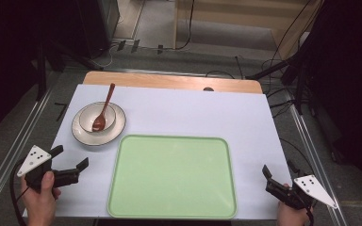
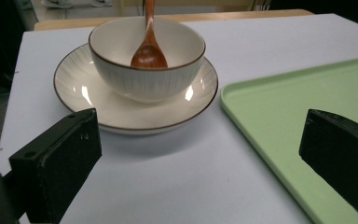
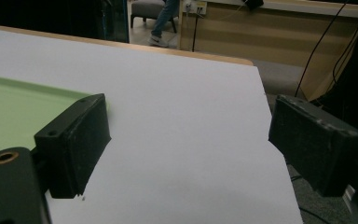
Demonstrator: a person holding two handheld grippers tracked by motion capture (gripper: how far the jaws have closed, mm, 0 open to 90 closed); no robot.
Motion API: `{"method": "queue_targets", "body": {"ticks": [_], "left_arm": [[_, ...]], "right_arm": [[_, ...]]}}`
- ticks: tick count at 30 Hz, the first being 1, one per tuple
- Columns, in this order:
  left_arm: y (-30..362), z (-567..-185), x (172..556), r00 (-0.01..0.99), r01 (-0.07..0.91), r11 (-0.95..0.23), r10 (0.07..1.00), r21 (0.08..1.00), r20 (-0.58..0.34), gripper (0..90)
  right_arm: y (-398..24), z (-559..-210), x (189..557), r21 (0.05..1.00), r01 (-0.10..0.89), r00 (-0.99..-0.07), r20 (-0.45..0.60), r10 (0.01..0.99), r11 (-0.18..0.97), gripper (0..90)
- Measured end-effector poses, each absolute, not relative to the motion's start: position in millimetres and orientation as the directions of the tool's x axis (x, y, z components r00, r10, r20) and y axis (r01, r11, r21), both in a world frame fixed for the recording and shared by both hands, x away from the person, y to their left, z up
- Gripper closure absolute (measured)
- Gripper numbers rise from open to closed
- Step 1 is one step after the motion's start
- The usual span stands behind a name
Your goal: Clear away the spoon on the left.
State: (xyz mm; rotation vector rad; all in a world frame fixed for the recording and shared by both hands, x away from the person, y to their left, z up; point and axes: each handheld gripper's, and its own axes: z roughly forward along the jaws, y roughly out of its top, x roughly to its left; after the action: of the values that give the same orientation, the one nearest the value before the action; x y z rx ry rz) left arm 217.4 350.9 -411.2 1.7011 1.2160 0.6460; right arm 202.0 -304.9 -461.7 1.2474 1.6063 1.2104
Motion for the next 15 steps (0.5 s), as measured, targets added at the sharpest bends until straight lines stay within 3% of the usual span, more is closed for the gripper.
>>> {"method": "queue_targets", "body": {"ticks": [10,15], "left_arm": [[335,-400,247,0.397,0.483,-0.089,0.909,0.871,-0.127,0.0],[331,-395,263,0.387,0.497,-0.086,0.913,0.863,-0.132,4.3]], "right_arm": [[-305,-462,203,0.965,0.254,-0.241,-0.007,0.971,0.07,13.2],[-302,-462,204,0.963,0.258,-0.248,-0.01,0.969,0.076,13.2]]}}
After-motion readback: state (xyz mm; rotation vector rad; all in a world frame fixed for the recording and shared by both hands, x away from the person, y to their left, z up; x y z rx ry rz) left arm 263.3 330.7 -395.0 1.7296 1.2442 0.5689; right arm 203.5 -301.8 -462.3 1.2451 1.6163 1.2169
